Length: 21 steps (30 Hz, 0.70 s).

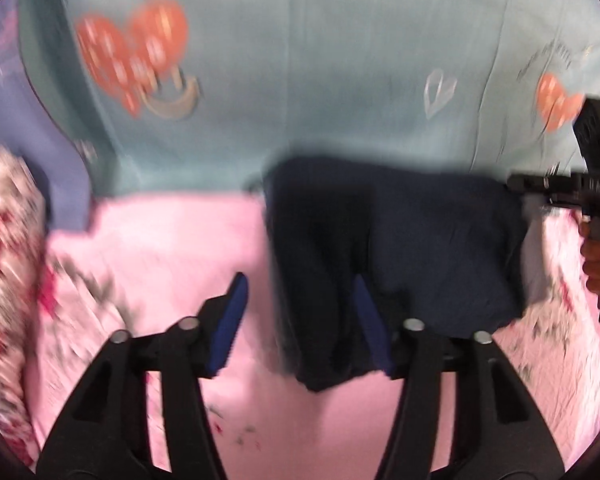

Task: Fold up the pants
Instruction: 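Lower the bundle onto the folded clothes stack with both tools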

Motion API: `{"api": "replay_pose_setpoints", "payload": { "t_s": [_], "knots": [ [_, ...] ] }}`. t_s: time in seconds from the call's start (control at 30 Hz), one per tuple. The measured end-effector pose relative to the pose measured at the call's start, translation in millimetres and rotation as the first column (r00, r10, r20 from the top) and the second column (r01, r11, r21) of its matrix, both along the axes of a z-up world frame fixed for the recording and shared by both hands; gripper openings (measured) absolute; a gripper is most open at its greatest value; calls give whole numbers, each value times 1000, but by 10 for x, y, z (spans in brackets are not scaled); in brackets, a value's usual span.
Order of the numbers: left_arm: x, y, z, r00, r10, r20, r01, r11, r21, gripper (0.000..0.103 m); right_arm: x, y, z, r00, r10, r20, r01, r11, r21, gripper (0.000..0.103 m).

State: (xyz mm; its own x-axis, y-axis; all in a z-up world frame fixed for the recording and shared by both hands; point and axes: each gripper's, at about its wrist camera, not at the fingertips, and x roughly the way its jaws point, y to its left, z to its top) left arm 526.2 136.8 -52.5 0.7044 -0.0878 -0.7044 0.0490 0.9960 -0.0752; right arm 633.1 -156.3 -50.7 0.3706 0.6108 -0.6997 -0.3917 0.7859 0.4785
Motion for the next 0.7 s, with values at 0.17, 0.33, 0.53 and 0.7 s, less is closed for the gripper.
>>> {"api": "replay_pose_setpoints", "payload": {
  "t_s": [0.17, 0.33, 0.53, 0.7],
  "knots": [
    [255, -227, 187, 993, -111, 35, 113, 992, -60, 60, -277, -62, 445, 989, -42, 142, 30, 996, 85, 57],
    [695, -284, -298, 994, -75, -81, 68, 995, -78, 62, -262, 211, 32, 993, 32, 116, -20, 994, -104, 33],
    [884, -278, -550, 995, -44, -86, 37, 995, -88, 66, 80, 23, -506, 988, -113, 104, 125, 985, -120, 68],
    [810, -195, -421, 995, -41, -94, 30, 994, -109, 68, 1, -6, -291, 985, -108, 135, 124, 985, -116, 67]
  ]
}}
